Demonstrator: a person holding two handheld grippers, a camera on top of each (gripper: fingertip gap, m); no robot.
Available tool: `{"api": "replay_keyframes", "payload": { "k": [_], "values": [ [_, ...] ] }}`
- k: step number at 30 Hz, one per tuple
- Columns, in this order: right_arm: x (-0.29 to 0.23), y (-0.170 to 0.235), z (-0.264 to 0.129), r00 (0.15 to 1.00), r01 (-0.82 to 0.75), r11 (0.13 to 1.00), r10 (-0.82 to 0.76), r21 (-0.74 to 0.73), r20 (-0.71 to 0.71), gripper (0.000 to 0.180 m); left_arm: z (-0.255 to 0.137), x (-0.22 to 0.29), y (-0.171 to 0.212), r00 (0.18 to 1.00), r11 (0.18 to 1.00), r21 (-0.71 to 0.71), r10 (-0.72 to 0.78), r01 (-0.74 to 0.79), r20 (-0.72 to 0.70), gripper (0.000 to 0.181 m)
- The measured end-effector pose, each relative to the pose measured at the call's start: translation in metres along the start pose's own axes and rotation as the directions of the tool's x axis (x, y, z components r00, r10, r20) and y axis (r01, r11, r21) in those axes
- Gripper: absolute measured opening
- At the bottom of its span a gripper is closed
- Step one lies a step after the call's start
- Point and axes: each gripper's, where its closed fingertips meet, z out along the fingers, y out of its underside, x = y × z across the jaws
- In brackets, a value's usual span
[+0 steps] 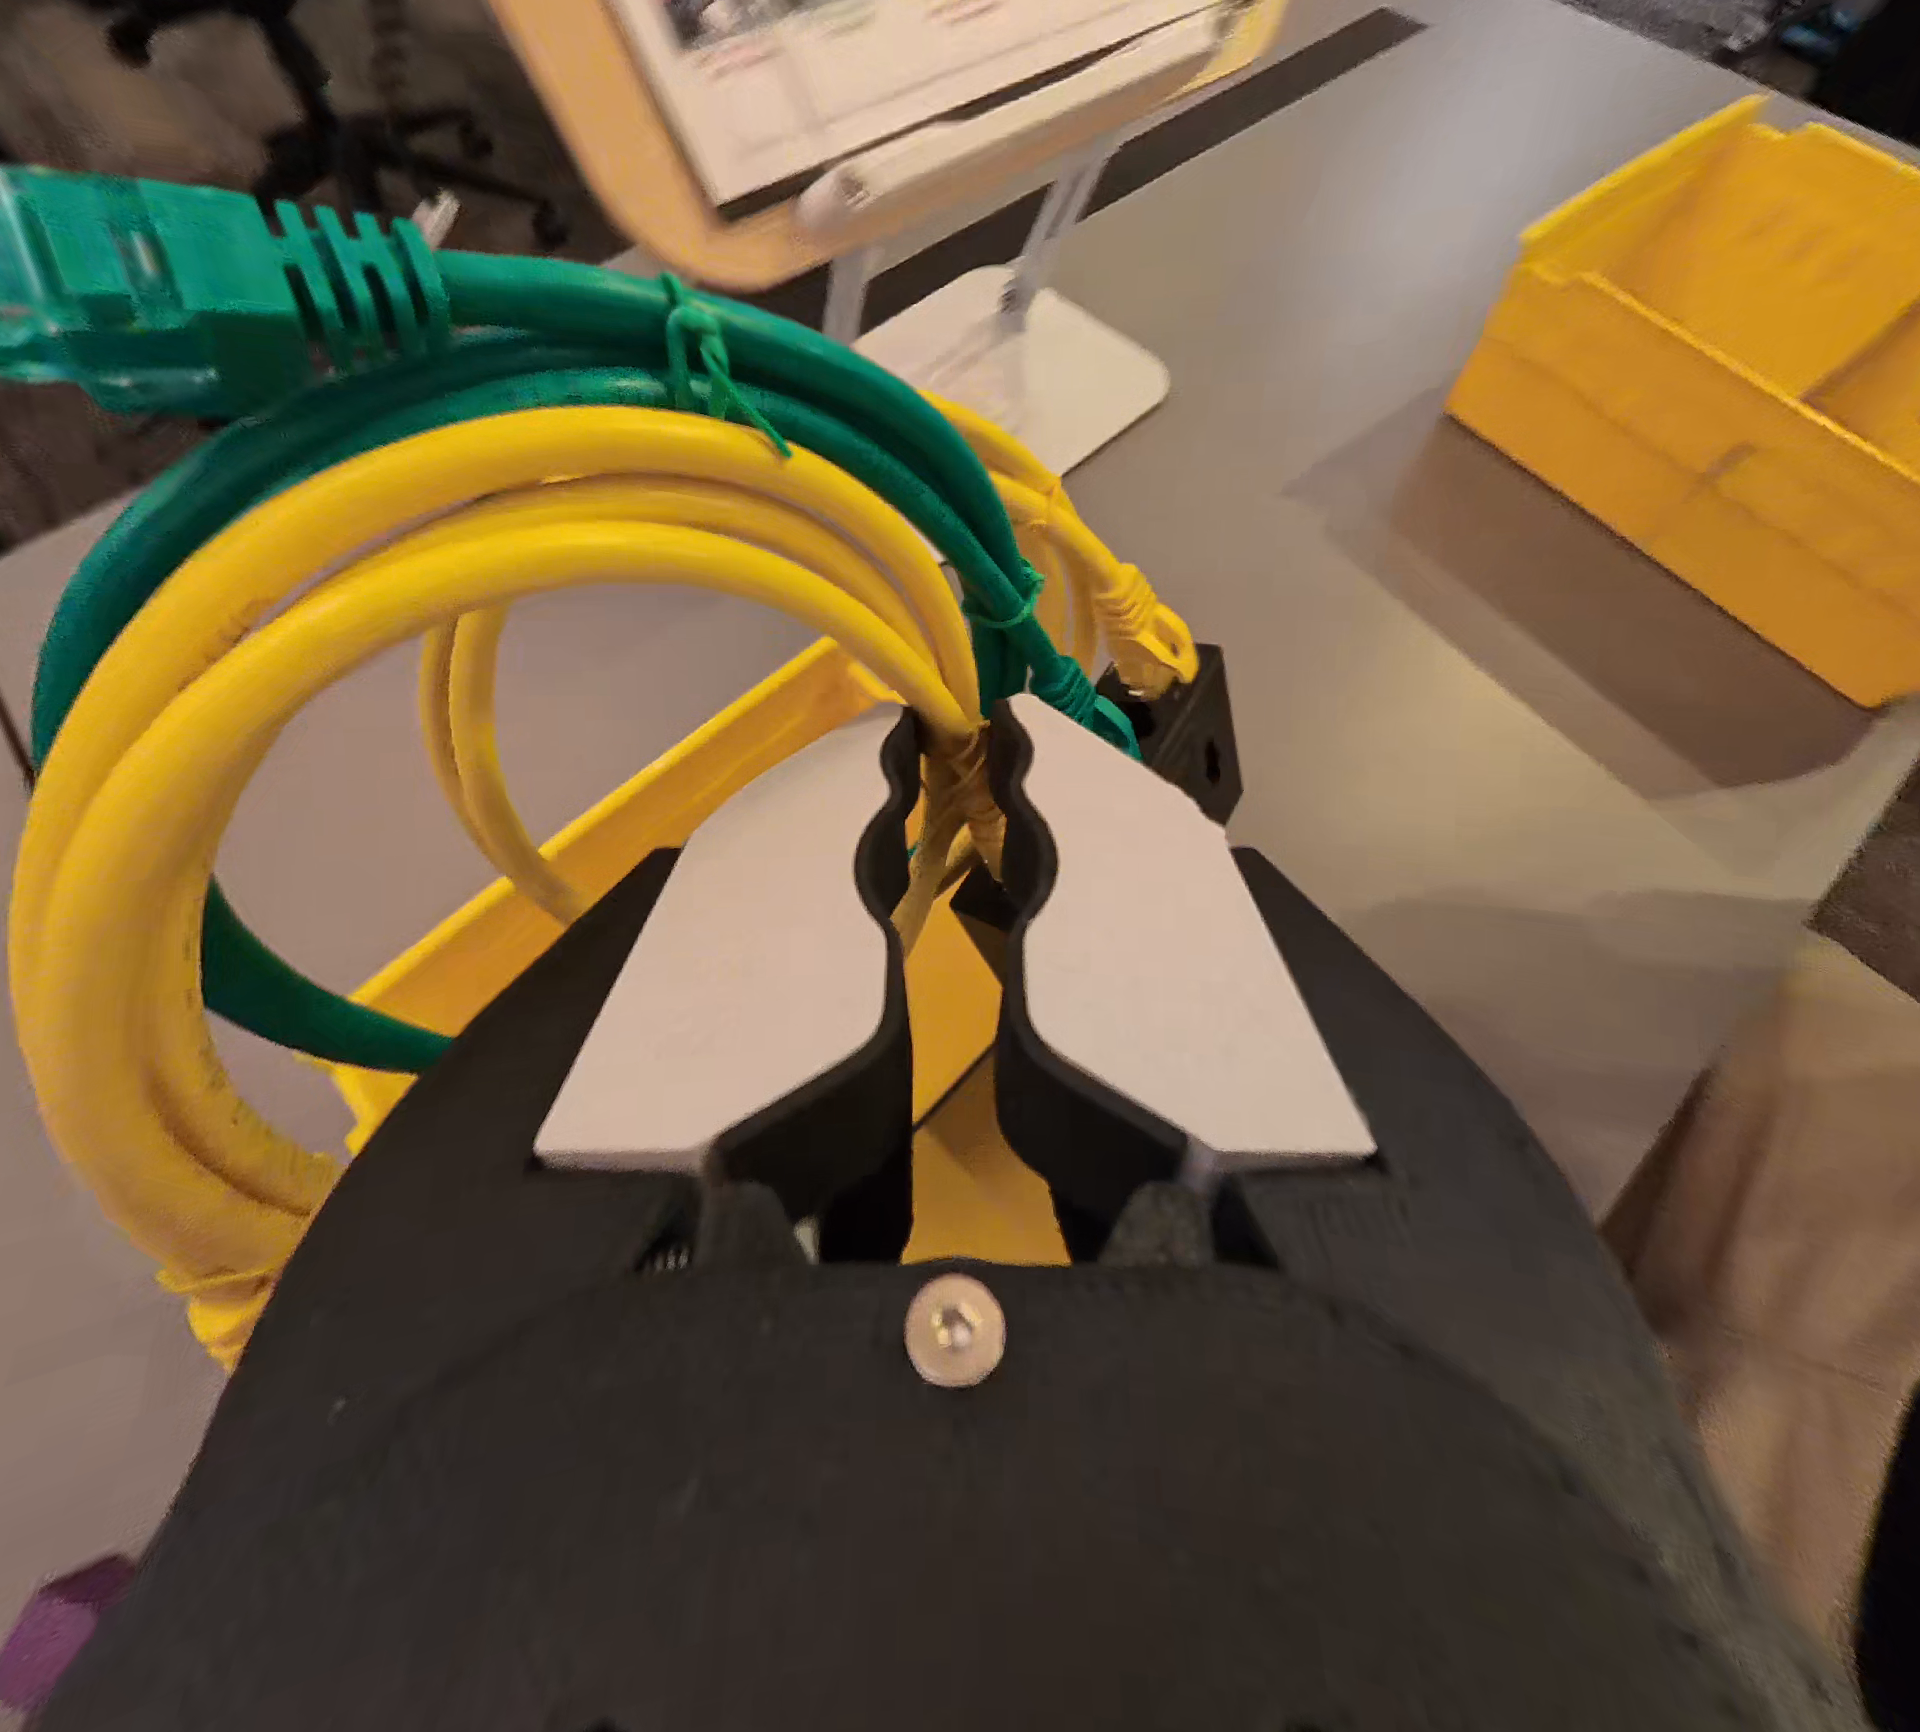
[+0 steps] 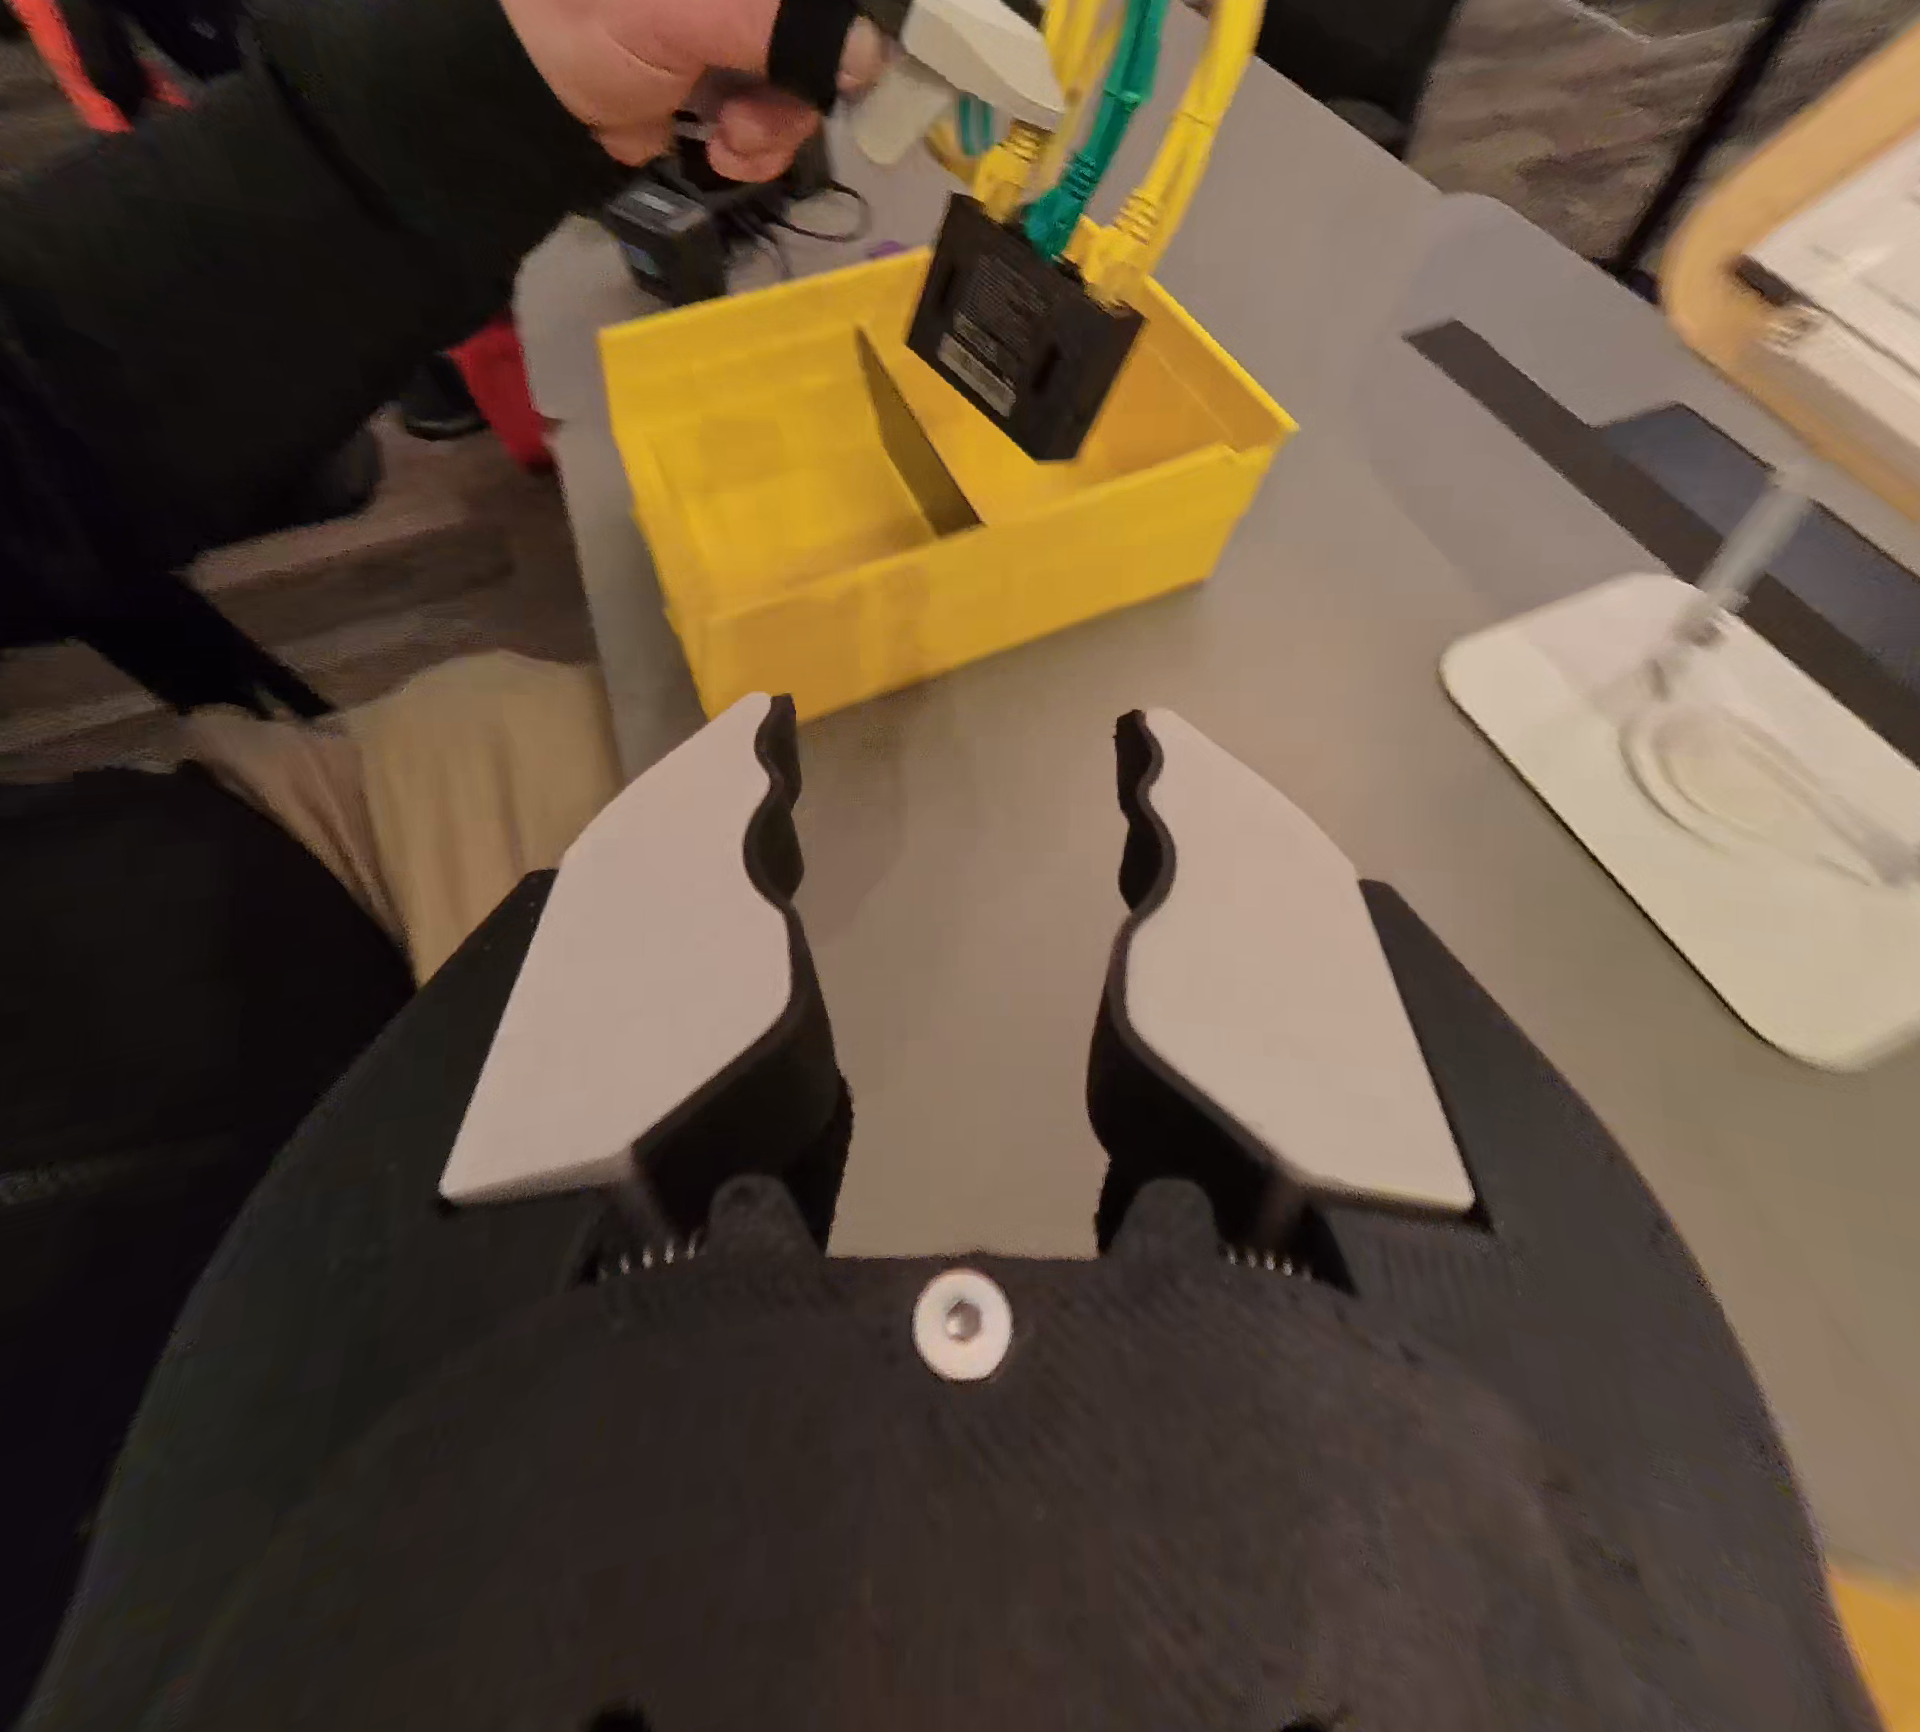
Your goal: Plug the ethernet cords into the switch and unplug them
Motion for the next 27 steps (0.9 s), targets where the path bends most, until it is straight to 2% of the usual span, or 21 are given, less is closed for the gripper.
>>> {"api": "replay_keyframes", "payload": {
  "k": [3,4,6,8,10,12,16,18,19,24,27],
  "values": [
    [-0.017,-0.023,0.029,0.976,-0.067,0.997,0.058,0.037,0.210,0.049,-0.004,0.042,-0.021,0.991,0.993,0.004,0.114,-0.114,-0.063,0.012],
    [-0.017,-0.028,0.038,0.967,-0.086,0.996,0.076,0.032,0.244,0.050,-0.004,0.057,-0.025,0.984,0.988,0.003,0.157,-0.158,-0.083,0.012],
    [0.000,-0.038,0.052,0.974,-0.093,0.995,0.083,0.039,0.210,0.061,-0.004,0.085,-0.032,0.968,0.978,0.005,0.209,-0.210,-0.137,0.012],
    [0.001,-0.045,0.062,0.945,-0.148,0.988,0.130,0.037,0.301,0.061,-0.002,0.106,-0.038,0.956,0.970,0.020,0.242,-0.242,-0.165,0.012],
    [-0.005,-0.047,0.070,0.915,-0.167,0.986,0.144,0.029,0.377,0.051,0.001,0.123,-0.042,0.944,0.963,0.044,0.268,-0.264,-0.193,0.013],
    [-0.007,-0.047,0.075,0.898,-0.173,0.984,0.142,0.037,0.417,0.029,0.004,0.132,-0.041,0.934,0.960,0.050,0.278,-0.274,-0.223,0.013],
    [-0.007,-0.044,0.076,0.886,-0.208,0.976,0.160,0.067,0.436,0.024,0.010,0.128,-0.036,0.940,0.975,0.051,0.220,-0.215,-0.259,0.014],
    [-0.005,-0.048,0.074,0.880,-0.247,0.963,0.178,0.104,0.441,0.022,0.010,0.126,-0.043,0.942,0.972,0.112,0.227,-0.204,-0.249,0.024],
    [-0.001,-0.050,0.073,0.873,-0.280,0.951,0.198,0.128,0.445,0.021,0.007,0.125,-0.047,0.945,0.975,0.134,0.205,-0.176,-0.255,0.033],
    [0.026,-0.065,0.053,0.876,-0.376,0.878,0.232,0.297,0.424,0.020,-0.009,0.122,-0.048,0.946,0.982,0.190,0.077,-0.017,-0.313,0.044],
    [0.037,-0.074,0.039,0.871,-0.420,0.824,0.247,0.382,0.425,0.020,-0.005,0.130,-0.042,0.907,0.972,0.190,-0.048,0.138,-0.418,0.057]
  ]
}}
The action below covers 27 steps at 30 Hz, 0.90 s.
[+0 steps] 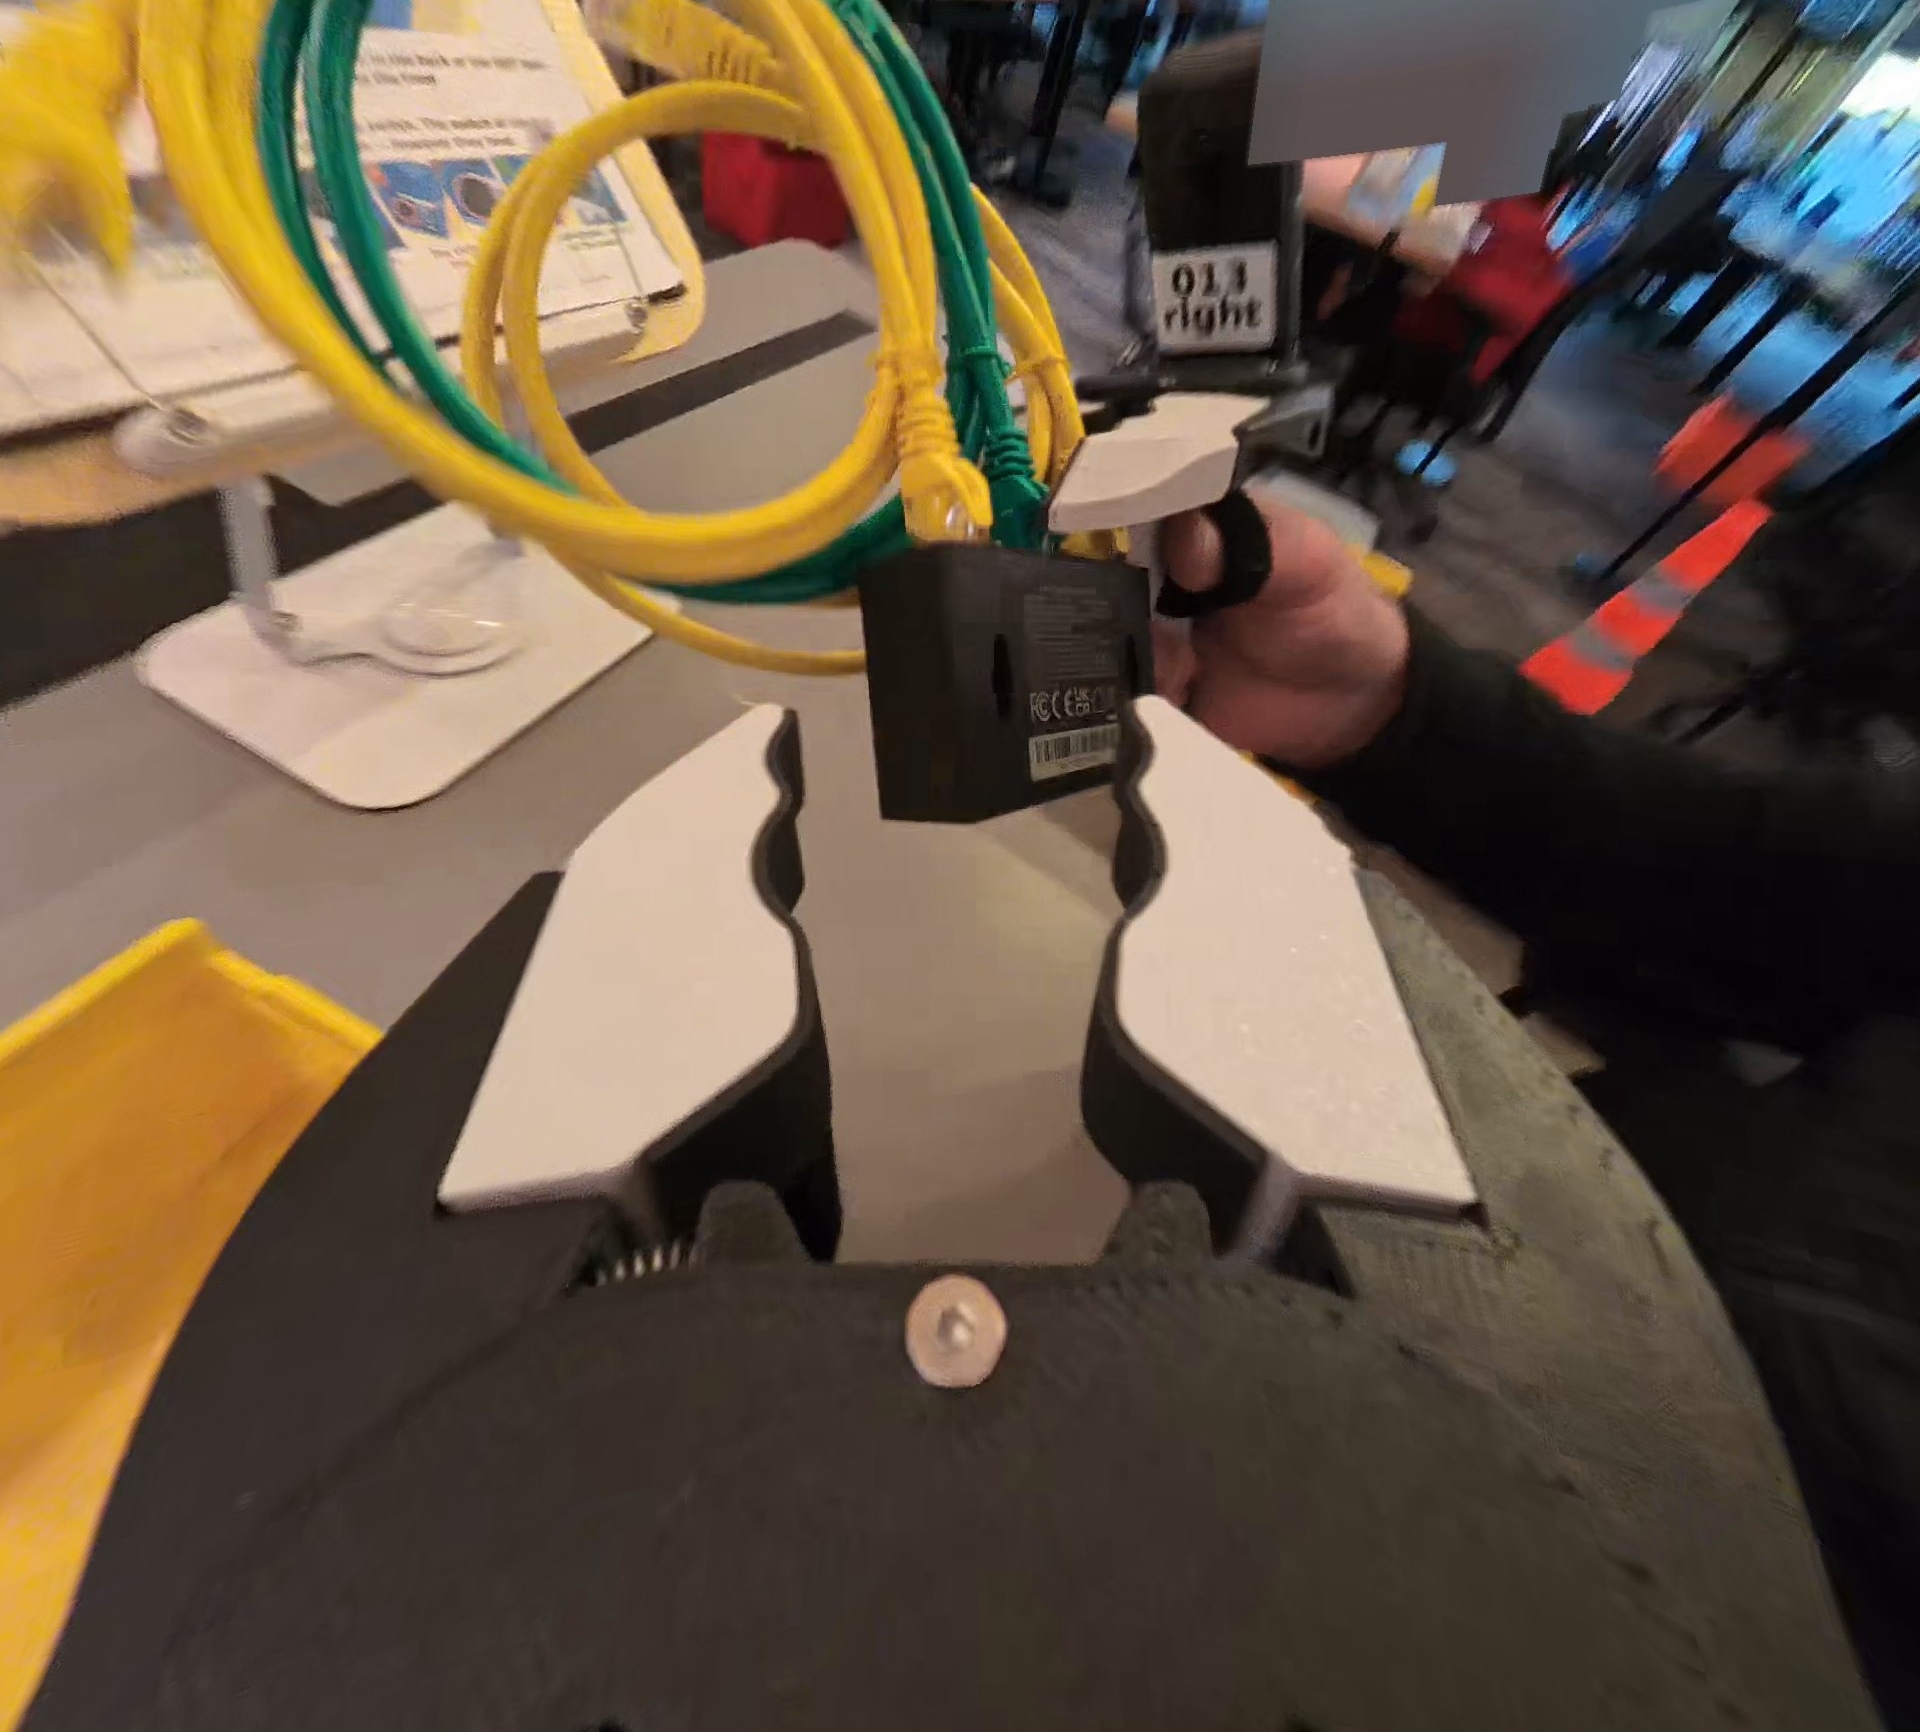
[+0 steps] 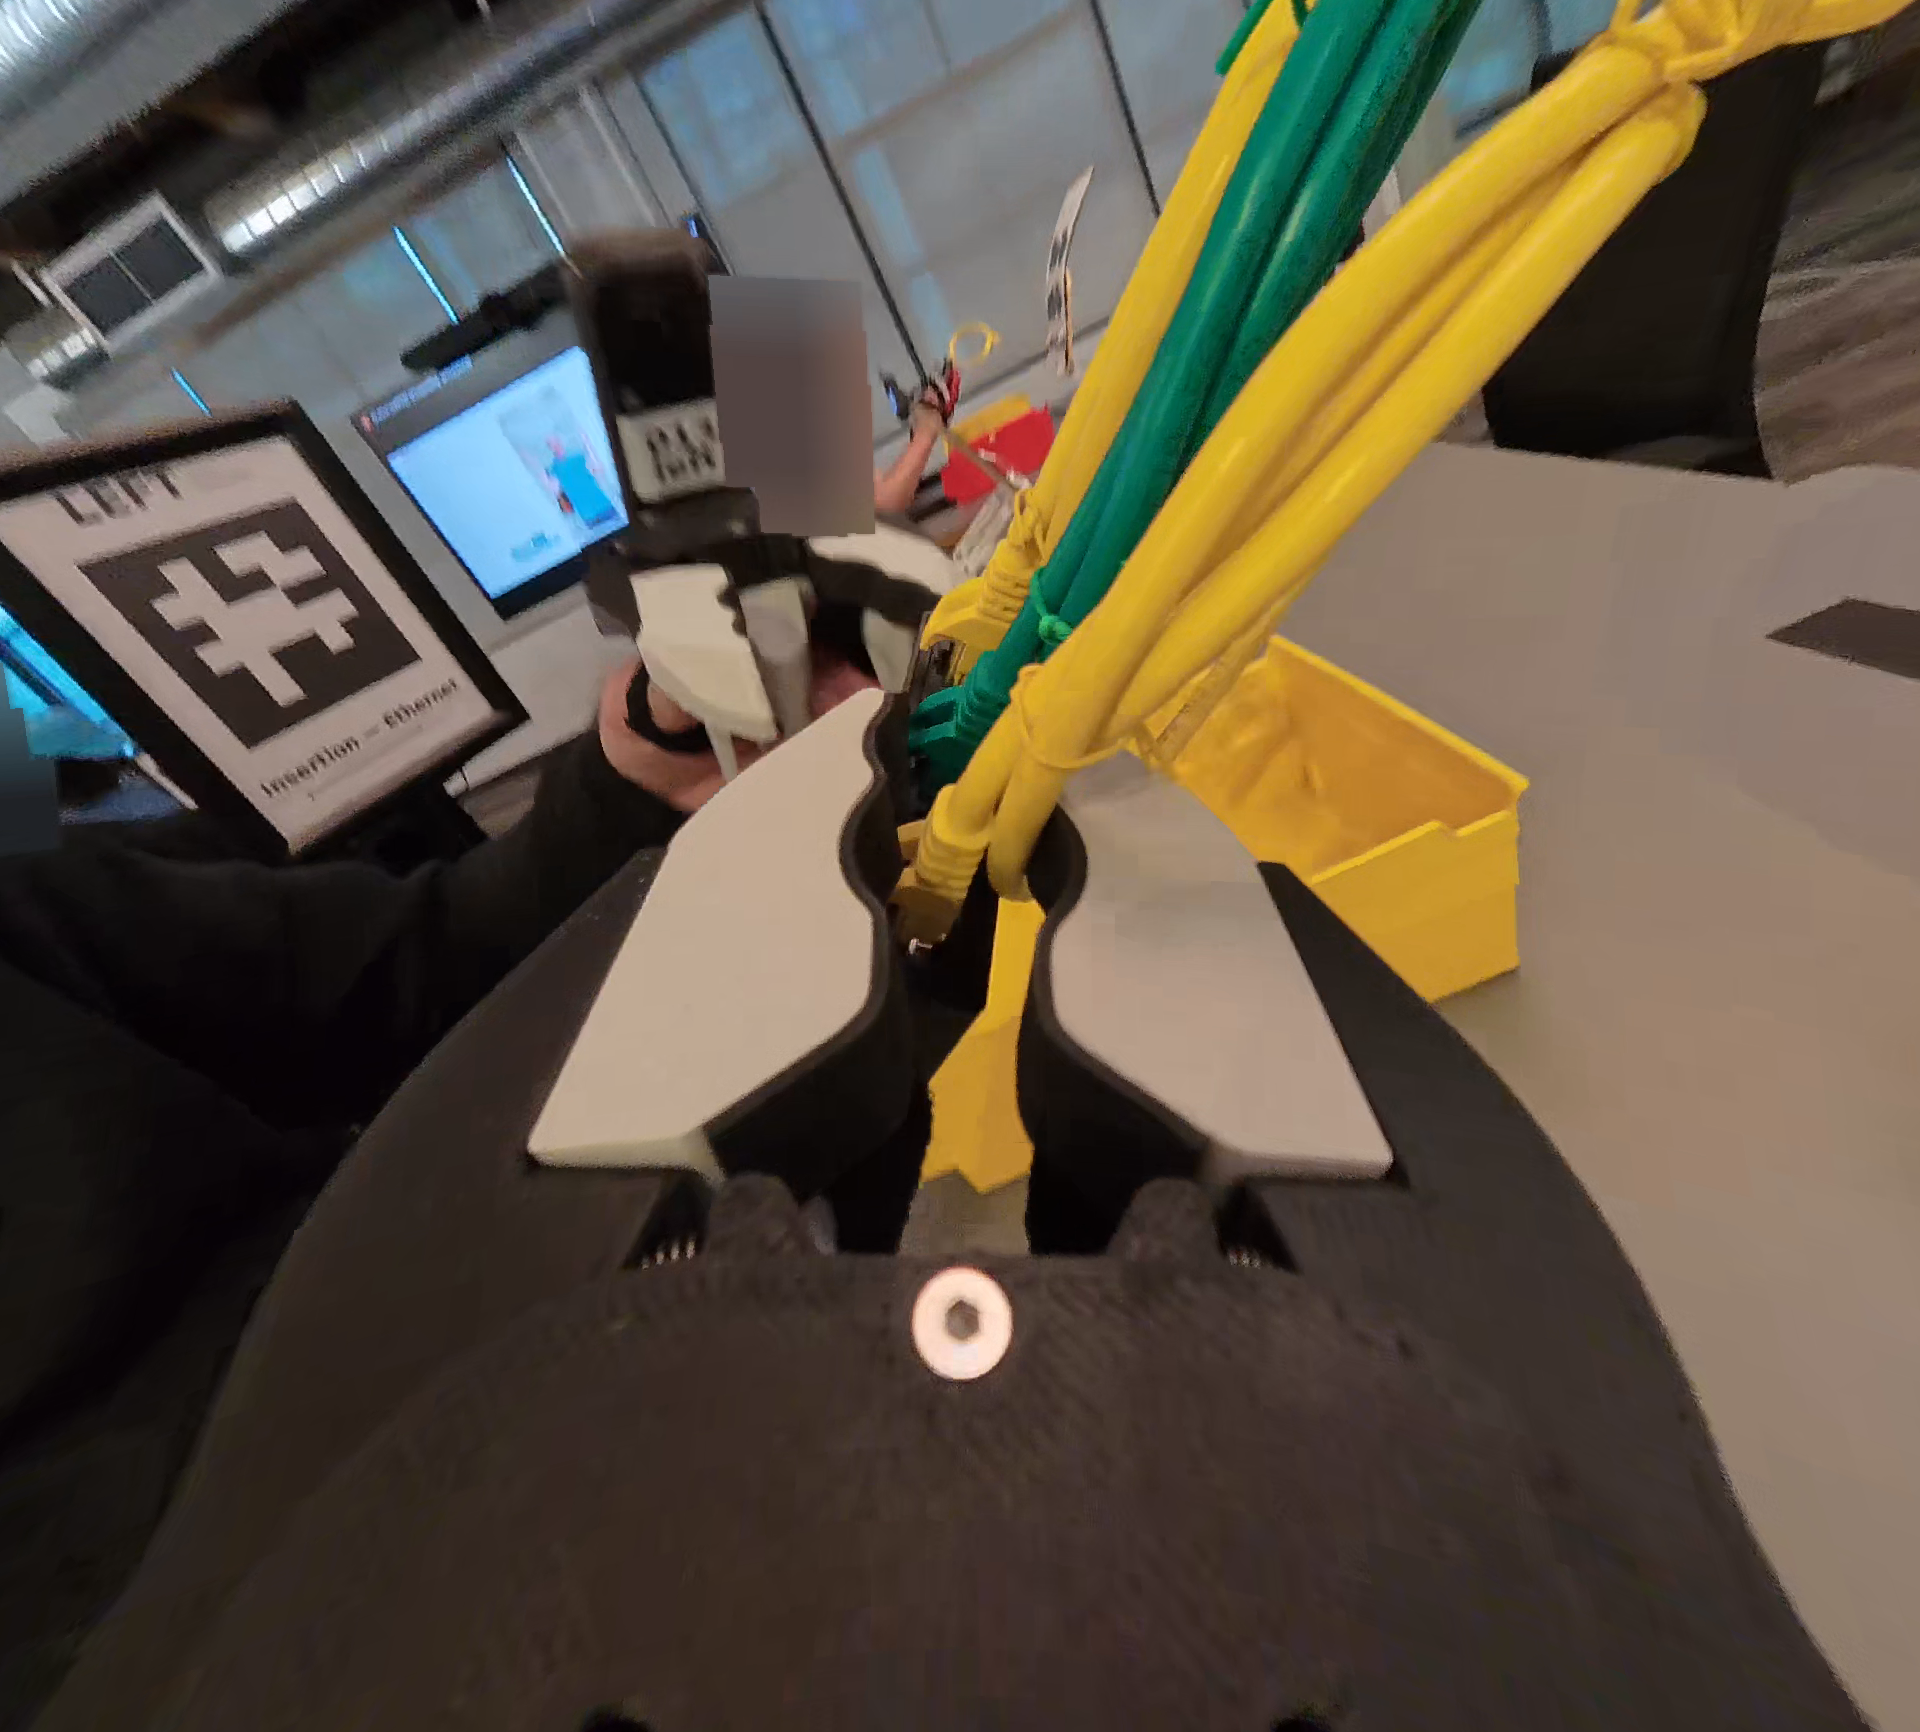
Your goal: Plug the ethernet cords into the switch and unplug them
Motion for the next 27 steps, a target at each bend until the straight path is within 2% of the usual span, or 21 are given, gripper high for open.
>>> {"api": "replay_keyframes", "payload": {
  "k": [2,4,5,7,8,9,11,14,16,18,19,20,21,22,24,25,27],
  "values": [
    [-0.002,-0.008,-0.004,1.000,-0.024,0.997,0.023,0.067,0.019,0.020,0.014,0.004,0.006,0.991,0.992,0.046,-0.110,0.114,-0.076,0.080],
    [-0.004,-0.012,-0.004,0.999,-0.041,0.994,0.039,0.100,0.028,0.020,0.029,0.015,0.011,0.960,0.975,0.054,-0.203,0.217,-0.193,0.084],
    [-0.006,-0.012,-0.002,0.999,-0.044,0.993,0.041,0.108,0.027,0.020,0.034,0.024,0.010,0.937,0.964,0.063,-0.233,0.258,-0.262,0.079],
    [-0.010,-0.008,0.005,0.999,-0.044,0.992,0.041,0.116,0.027,0.020,0.039,0.031,0.007,0.916,0.947,0.110,-0.254,0.300,-0.310,0.061],
    [-0.013,-0.008,0.007,0.998,-0.052,0.991,0.047,0.127,0.038,0.020,0.037,0.028,0.005,0.909,0.934,0.148,-0.266,0.325,-0.321,0.040],
    [-0.015,-0.008,0.009,0.997,-0.061,0.989,0.055,0.133,0.052,0.020,0.032,0.030,0.003,0.879,0.918,0.151,-0.288,0.366,-0.381,0.031],
    [-0.016,-0.007,0.012,0.999,-0.028,0.992,0.024,0.123,0.033,0.024,0.029,0.029,0.004,0.855,0.909,0.123,-0.319,0.398,-0.408,0.030],
    [-0.015,-0.005,0.011,0.999,0.035,0.996,-0.036,0.077,0.006,0.042,0.018,0.026,-0.006,0.838,0.893,0.136,-0.338,0.430,-0.427,0.030],
    [-0.013,-0.003,0.003,0.978,0.203,0.979,-0.202,0.010,-0.048,0.042,0.011,0.023,-0.010,0.814,0.876,0.134,-0.361,0.463,-0.454,0.030],
    [-0.014,0.005,-0.002,0.897,0.422,0.897,-0.434,-0.131,-0.078,0.050,0.010,0.022,-0.008,0.801,0.875,0.106,-0.377,0.473,-0.465,0.030],
    [-0.016,0.008,-0.003,0.820,0.539,0.819,-0.563,-0.199,-0.097,0.061,0.009,0.021,-0.011,0.788,0.863,0.118,-0.384,0.492,-0.481,0.029],
    [-0.016,0.010,-0.004,0.722,0.639,0.721,-0.683,-0.266,-0.116,0.063,0.007,0.021,-0.013,0.771,0.852,0.118,-0.392,0.510,-0.502,0.030],
    [-0.012,0.013,-0.008,0.610,0.710,0.614,-0.781,-0.345,-0.133,0.051,0.003,0.021,-0.017,0.747,0.838,0.120,-0.398,0.532,-0.533,0.030],
    [-0.011,0.018,-0.012,0.551,0.742,0.542,-0.828,-0.394,-0.101,0.046,-0.001,0.019,-0.021,0.749,0.834,0.132,-0.398,0.536,-0.530,0.030],
    [-0.010,0.019,-0.023,0.561,0.728,0.532,-0.825,-0.433,-0.071,0.052,-0.008,0.011,-0.023,0.787,0.848,0.154,-0.383,0.507,-0.484,0.029],
    [-0.012,0.020,-0.028,0.521,0.743,0.477,-0.853,-0.470,-0.042,0.048,-0.011,0.008,-0.025,0.780,0.835,0.167,-0.391,0.524,-0.488,0.030],
    [-0.014,0.013,-0.035,0.354,0.772,0.308,-0.935,-0.556,-0.027,0.042,-0.014,0.001,-0.027,0.759,0.803,0.190,-0.416,0.565,-0.500,0.030]
  ]
}}
